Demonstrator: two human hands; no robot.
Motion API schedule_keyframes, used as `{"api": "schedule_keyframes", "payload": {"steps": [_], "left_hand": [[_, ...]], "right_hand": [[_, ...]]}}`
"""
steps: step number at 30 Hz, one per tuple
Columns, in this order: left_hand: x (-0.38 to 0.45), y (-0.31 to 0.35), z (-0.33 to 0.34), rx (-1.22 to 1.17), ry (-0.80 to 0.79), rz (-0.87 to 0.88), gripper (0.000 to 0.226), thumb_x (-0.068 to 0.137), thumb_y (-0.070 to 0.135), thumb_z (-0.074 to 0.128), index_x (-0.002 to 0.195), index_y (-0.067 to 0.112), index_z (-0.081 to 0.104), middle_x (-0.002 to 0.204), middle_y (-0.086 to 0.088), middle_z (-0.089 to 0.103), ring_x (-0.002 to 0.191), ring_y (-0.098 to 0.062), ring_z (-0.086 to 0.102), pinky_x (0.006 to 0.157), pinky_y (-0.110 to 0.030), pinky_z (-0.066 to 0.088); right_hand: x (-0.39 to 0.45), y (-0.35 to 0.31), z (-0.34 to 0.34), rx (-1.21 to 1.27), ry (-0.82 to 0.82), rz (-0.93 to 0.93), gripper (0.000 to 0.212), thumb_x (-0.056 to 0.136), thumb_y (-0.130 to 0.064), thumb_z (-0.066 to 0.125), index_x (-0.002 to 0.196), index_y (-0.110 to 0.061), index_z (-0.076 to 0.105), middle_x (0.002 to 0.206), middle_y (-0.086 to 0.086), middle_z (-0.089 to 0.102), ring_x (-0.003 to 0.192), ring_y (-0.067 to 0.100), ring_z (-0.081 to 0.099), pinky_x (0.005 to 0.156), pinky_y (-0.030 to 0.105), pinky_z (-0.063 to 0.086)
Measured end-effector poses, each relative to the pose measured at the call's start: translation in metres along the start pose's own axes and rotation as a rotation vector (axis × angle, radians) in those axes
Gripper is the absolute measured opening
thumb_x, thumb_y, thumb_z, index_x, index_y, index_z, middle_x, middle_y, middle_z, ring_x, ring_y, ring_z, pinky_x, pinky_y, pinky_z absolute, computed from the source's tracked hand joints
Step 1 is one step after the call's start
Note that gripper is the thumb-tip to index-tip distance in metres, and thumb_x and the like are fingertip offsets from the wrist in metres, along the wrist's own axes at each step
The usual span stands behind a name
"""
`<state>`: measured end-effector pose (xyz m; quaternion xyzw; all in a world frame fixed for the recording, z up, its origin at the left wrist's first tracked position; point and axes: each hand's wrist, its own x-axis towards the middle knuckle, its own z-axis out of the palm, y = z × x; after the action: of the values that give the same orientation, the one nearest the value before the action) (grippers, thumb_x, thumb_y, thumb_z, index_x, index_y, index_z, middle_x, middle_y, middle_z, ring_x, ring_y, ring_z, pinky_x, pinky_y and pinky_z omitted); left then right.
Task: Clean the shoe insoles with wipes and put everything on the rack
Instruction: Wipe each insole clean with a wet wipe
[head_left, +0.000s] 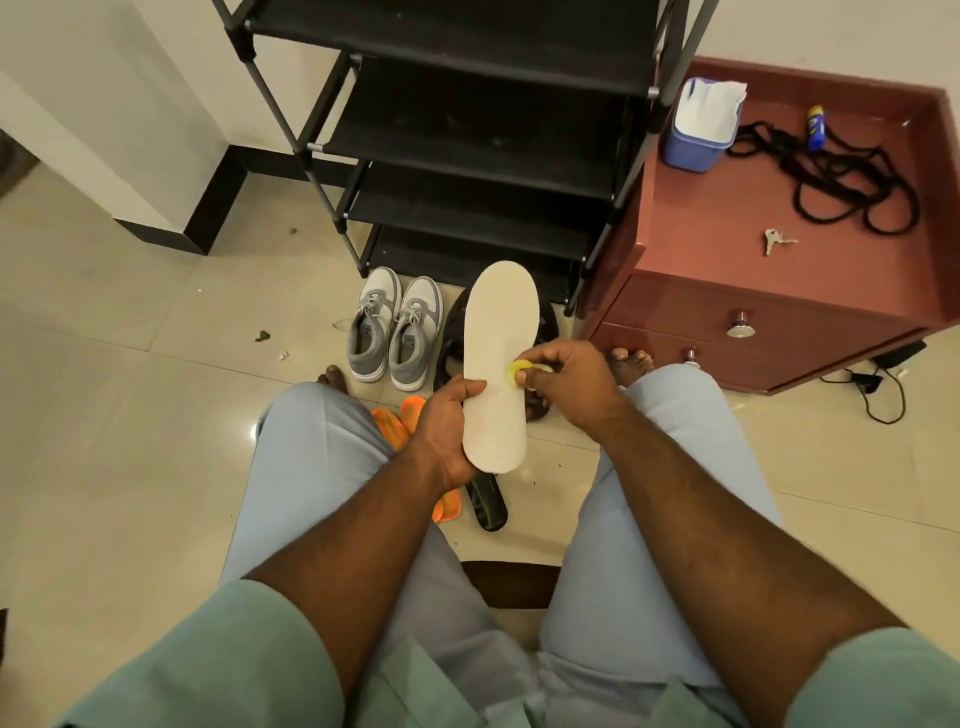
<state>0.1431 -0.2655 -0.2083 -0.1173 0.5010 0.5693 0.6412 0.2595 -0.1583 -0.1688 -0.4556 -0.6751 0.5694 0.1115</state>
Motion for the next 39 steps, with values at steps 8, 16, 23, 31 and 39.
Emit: {"api": "schedule_keyframes", "payload": {"steps": [8,16,23,31,39], "left_hand": [[0.002,0.0,0.0,-0.035,0.033,-0.004,0.049,0.094,0.022,0.043,0.142,0.016,0.049,0.129,-0.02,0.061,0.1,-0.038,0.061,0.078,-0.041,0.051],[0.002,0.002,0.0,-0.047,0.018,0.012,0.048,0.095,0.02,0.04,0.142,0.016,0.049,0.12,-0.017,0.064,0.091,-0.035,0.062,0.076,-0.04,0.051],[-0.004,-0.002,0.006,-0.06,-0.059,-0.02,0.049,0.092,0.019,0.043,0.141,0.017,0.049,0.134,-0.024,0.058,0.098,-0.04,0.061,0.079,-0.043,0.056],[0.0,0.003,0.005,-0.102,-0.003,0.015,0.047,0.096,0.021,0.038,0.142,0.016,0.049,0.115,-0.016,0.066,0.088,-0.034,0.064,0.074,-0.039,0.051],[0.003,0.008,0.002,-0.145,-0.024,0.016,0.055,0.089,0.023,0.044,0.144,0.014,0.046,0.113,-0.018,0.07,0.088,-0.034,0.07,0.069,-0.04,0.058]], "right_hand": [[-0.007,0.003,-0.003,-0.017,-0.247,0.005,0.015,0.08,-0.002,0.072,0.094,-0.006,0.072,0.085,0.002,0.067,0.071,0.02,0.06,0.06,0.033,0.054],[-0.004,0.002,-0.002,-0.086,-0.315,0.03,0.014,0.081,-0.005,0.071,0.095,-0.009,0.072,0.087,0.0,0.068,0.07,0.016,0.061,0.059,0.027,0.055],[0.006,0.002,0.001,-0.049,0.016,-0.05,0.02,0.082,-0.004,0.07,0.102,-0.002,0.07,0.096,0.002,0.062,0.087,0.021,0.063,0.073,0.035,0.058],[-0.004,0.007,0.001,-0.122,-0.254,-0.094,0.015,0.079,-0.002,0.073,0.094,-0.005,0.073,0.085,-0.002,0.063,0.07,0.013,0.06,0.06,0.029,0.054],[-0.009,0.002,0.002,-0.121,-0.343,-0.049,0.015,0.08,-0.001,0.072,0.094,-0.005,0.073,0.083,-0.005,0.063,0.065,0.007,0.058,0.055,0.021,0.052]]}}
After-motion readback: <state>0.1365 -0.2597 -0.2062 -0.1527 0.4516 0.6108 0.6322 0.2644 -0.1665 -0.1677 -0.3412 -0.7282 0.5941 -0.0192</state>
